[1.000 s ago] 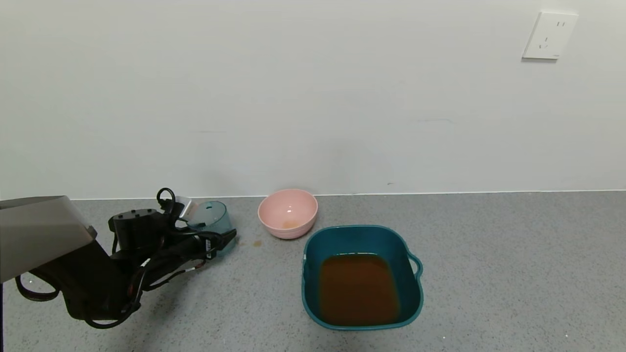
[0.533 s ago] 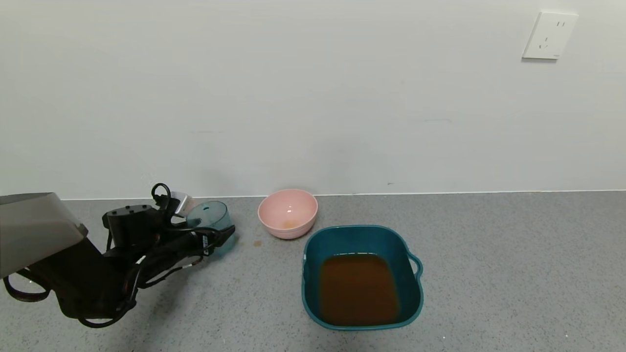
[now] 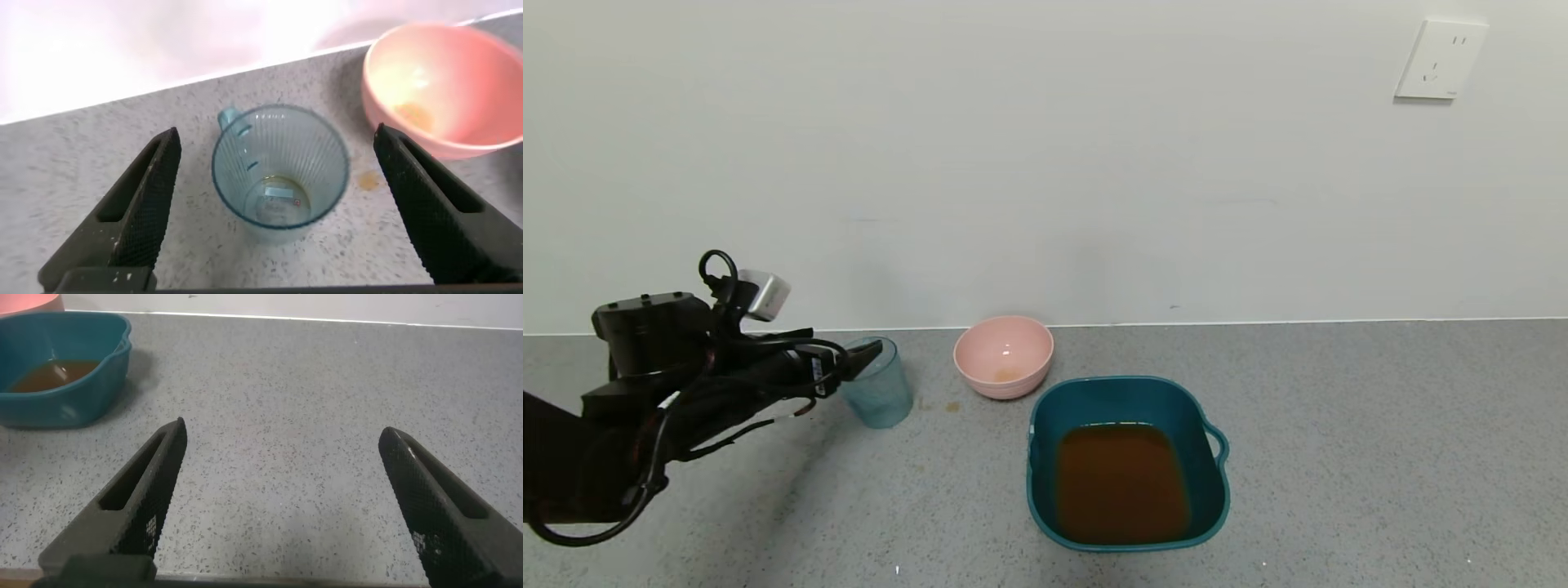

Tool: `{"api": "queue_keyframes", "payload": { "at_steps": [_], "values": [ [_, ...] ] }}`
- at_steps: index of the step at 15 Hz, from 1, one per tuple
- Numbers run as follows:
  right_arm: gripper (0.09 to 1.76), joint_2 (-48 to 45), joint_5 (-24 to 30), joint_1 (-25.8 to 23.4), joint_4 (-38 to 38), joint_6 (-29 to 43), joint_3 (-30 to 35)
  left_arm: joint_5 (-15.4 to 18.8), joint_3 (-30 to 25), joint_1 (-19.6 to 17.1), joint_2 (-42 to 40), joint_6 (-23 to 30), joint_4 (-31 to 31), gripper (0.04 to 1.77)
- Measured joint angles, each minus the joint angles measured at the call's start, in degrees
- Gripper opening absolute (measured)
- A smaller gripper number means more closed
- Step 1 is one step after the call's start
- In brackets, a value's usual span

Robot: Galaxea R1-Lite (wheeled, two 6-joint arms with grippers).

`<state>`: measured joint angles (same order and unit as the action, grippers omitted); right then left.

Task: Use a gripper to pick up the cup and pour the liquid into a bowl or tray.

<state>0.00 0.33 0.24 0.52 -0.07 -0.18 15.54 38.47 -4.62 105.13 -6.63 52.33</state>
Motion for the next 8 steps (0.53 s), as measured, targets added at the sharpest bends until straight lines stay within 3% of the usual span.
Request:
{"api": "queue_keyframes", "payload": {
  "at_steps": [8],
  "values": [
    [1.71, 0.00, -0.02, -0.09, -0.62, 0.02, 0.16, -0.02, 7.78, -0.30, -28.84, 0.57, -33.34, 1.70]
  ]
}}
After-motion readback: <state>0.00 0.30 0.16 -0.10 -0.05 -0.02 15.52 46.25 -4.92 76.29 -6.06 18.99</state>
